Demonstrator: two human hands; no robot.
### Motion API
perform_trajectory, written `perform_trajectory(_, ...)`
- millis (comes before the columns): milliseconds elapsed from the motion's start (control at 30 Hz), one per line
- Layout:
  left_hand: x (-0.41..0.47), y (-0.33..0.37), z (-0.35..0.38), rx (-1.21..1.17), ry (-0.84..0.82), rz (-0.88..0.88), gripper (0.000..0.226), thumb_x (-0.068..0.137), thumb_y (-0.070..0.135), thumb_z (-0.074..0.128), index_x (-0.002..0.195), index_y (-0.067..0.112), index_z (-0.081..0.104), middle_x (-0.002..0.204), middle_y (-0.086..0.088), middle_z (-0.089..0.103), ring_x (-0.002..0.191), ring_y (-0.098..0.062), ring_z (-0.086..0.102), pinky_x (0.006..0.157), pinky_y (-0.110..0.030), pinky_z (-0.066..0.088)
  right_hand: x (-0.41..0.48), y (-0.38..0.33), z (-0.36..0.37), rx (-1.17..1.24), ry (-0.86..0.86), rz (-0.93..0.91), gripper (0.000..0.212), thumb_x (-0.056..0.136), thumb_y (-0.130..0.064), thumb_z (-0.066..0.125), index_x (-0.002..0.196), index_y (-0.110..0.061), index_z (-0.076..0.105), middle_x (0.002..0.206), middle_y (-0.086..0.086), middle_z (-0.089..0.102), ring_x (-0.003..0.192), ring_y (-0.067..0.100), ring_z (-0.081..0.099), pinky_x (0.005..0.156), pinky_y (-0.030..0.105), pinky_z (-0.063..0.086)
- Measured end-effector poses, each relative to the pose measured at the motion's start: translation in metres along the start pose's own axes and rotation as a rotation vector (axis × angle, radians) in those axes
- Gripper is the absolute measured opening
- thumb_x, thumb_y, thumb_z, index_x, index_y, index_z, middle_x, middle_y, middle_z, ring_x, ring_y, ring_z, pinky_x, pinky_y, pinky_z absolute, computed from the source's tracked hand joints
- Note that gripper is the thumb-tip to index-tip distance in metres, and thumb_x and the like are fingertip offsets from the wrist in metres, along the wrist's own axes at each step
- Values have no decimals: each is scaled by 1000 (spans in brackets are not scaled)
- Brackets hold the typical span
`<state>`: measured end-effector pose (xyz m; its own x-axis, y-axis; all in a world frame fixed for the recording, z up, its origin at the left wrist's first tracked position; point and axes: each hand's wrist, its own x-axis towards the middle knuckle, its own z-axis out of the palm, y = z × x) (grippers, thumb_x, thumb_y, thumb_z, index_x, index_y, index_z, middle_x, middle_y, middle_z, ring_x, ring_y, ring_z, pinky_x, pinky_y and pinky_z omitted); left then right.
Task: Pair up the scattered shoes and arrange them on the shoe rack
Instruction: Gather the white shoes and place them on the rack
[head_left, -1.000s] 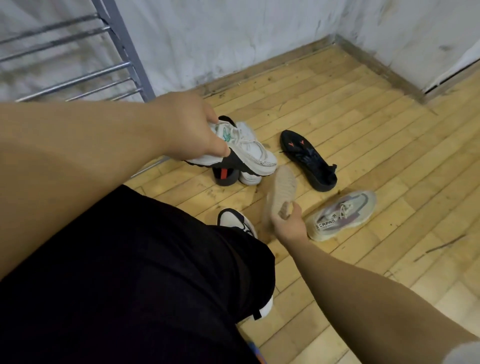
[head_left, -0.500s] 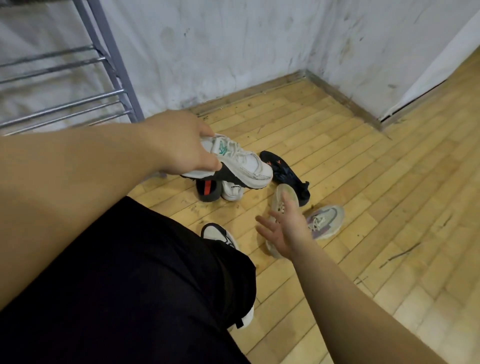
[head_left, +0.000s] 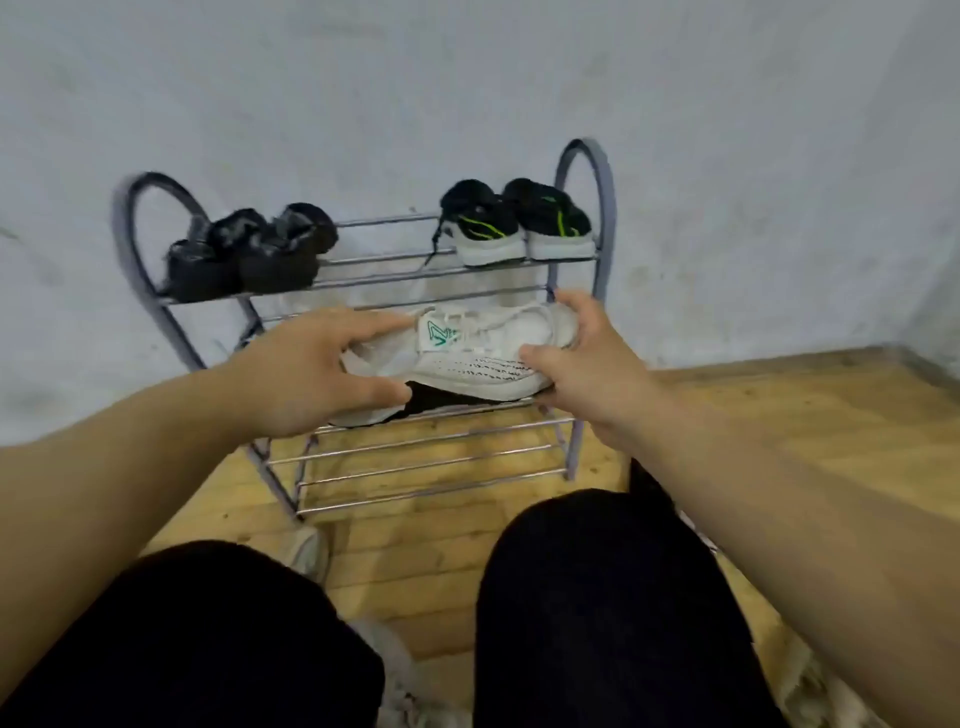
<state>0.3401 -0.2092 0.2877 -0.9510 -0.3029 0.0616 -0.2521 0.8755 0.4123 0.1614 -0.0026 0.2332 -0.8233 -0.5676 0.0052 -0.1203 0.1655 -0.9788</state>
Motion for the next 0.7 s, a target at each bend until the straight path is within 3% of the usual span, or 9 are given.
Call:
perform_trajectory(167,-140,-102,-31,-244,288,-307,77,66,56,87,136,53,54,127,18,62,109,-6,65,94,-26,50,-18,-71,137,-226,-388,-210,72,86,-25,77,143,-45,38,119,0,63,95,35,72,81,51,62)
perform_trajectory(233,-201,-136,-22,-316,417,-420,82,64,58,83,141,45,56,130,19,64,112,-2,65,97,-27,51,-33,-89,200,-328,-459,-326,73,88,-29,76,149,-41,38,127,-8,57,96,19,66,86,20,57)
perform_trajectory(267,-230,-148,-18,-352,488,-473,84,65,56,82,143,40,56,133,19,64,117,-1,63,100,-29,51,-46,-97,234,-358,-485,-355,70,90,-29,74,150,-39,39,125,-10,54,91,14,61,78,6,51)
perform_trajectory(300,-257,-158,-12,-399,566,-514,83,67,52,83,144,35,55,134,18,64,120,0,62,102,-30,51,-59,-101,267,-342,-525,-362,67,91,-27,72,150,-38,41,126,-9,53,87,13,61,75,6,52)
perform_trajectory(400,-322,-170,2,-500,787,-669,71,81,26,85,145,23,55,129,17,66,112,11,62,90,-11,50,-108,-94,365,-162,-750,-183,66,89,-23,71,147,-39,46,136,-2,58,94,23,72,81,43,63)
perform_trajectory(433,-340,-177,9,-505,834,-722,67,84,23,83,146,22,55,128,14,67,111,10,63,87,-8,49,-125,-86,394,-126,-821,-125,67,89,-21,70,147,-39,44,132,1,60,91,25,74,76,43,64)
perform_trajectory(500,-371,-189,24,-512,885,-817,71,83,33,82,147,25,53,132,10,66,116,1,63,95,-18,51,-159,-67,436,-90,-895,-66,70,90,-21,69,149,-44,40,128,1,61,84,23,74,65,35,63)
perform_trajectory(567,-395,-198,36,-502,877,-866,71,78,44,82,143,33,56,130,9,67,115,-6,65,97,-32,55,-179,-44,460,-66,-928,-40,75,85,-28,70,147,-52,35,131,-1,61,90,23,73,70,40,64)
perform_trajectory(700,-424,-205,64,-705,871,-897,77,84,37,82,150,40,43,132,20,61,115,1,64,88,-15,53,-174,-27,476,-200,-963,-101,84,91,-16,68,154,-51,25,145,-7,51,91,22,73,75,48,64)
